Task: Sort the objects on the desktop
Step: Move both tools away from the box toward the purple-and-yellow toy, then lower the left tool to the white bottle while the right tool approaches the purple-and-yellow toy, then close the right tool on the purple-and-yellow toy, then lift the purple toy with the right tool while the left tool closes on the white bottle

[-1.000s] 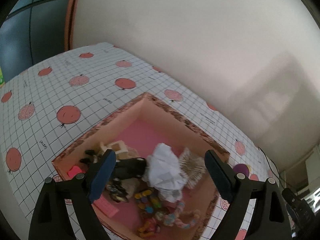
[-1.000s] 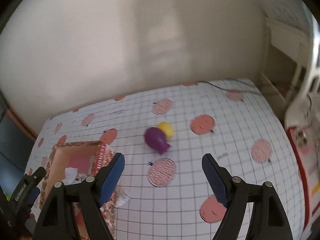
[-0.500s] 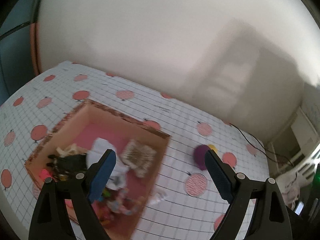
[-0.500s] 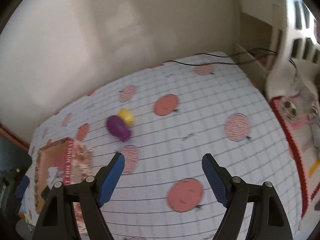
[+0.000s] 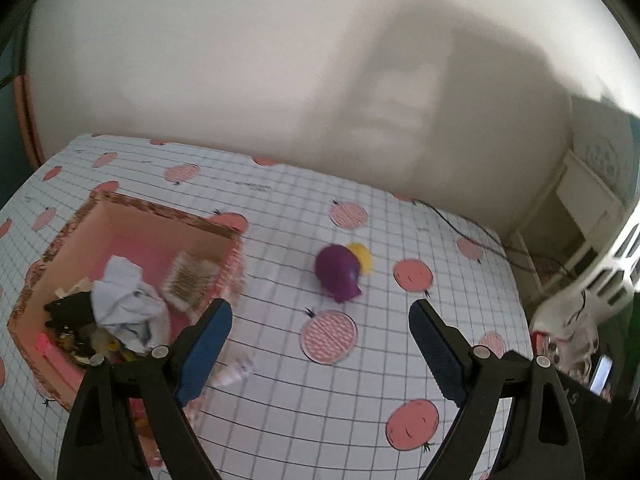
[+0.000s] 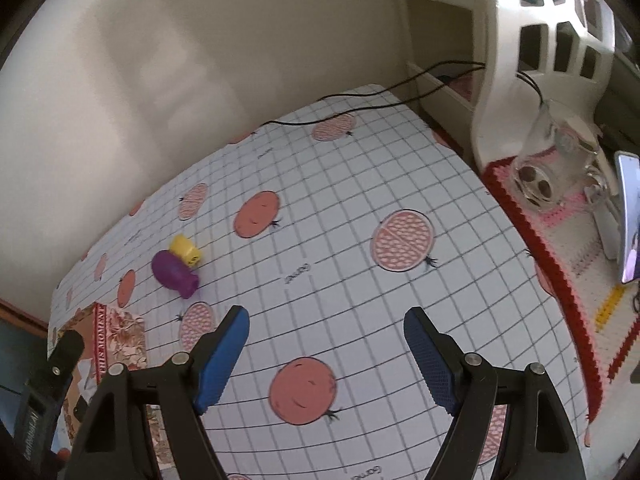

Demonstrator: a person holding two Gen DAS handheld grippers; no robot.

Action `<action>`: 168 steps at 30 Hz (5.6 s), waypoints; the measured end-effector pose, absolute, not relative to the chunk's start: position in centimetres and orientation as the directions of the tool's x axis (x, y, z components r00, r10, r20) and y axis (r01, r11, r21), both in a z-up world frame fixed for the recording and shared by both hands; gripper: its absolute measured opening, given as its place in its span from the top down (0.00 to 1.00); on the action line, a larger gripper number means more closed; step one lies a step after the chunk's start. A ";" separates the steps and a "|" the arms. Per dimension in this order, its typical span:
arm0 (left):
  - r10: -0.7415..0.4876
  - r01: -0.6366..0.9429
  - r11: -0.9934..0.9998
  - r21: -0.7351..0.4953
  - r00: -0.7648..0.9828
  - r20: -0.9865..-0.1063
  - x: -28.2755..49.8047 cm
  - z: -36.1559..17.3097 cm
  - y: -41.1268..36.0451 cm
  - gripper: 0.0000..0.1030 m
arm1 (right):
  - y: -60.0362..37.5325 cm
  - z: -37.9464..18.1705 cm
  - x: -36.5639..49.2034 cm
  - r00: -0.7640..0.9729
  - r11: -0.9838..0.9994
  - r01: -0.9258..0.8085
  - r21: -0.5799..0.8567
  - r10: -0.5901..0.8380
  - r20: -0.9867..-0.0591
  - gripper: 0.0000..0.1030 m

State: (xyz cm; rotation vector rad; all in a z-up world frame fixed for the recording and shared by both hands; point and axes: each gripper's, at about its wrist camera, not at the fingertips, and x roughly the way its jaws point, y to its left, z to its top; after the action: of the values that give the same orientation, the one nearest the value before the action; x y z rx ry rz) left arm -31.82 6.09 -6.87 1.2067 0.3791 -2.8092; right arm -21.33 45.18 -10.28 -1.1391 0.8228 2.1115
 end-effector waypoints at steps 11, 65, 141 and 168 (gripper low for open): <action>0.091 0.085 -0.980 -0.180 -0.612 -0.785 -33.0 -9.9 9.3 0.12 | 46.4 -11.6 -20.8 -0.439 -0.597 -0.760 0.257 0.180 -0.880 0.20; -0.300 0.164 -0.953 0.253 -0.427 -0.853 -35.0 -18.6 8.1 0.14 | 42.1 -14.8 -25.9 -0.368 -0.704 -0.685 0.188 0.112 -0.923 0.20; 0.054 0.240 -0.956 -0.171 -0.427 -0.903 -35.4 -18.1 2.0 0.99 | 37.1 -17.1 -40.9 -0.578 -0.917 -0.332 0.221 0.013 -0.816 0.32; 0.079 0.193 -0.960 -0.202 -0.508 -0.858 -34.1 -13.1 1.9 0.99 | 37.7 -10.7 -27.3 -0.621 -0.732 -0.580 0.357 0.115 -0.775 0.32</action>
State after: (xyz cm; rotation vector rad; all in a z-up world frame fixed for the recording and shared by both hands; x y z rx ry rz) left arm -34.09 1.88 -13.09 1.5225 0.4220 -2.6384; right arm -27.32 37.72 -10.65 -1.0699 0.8452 2.3634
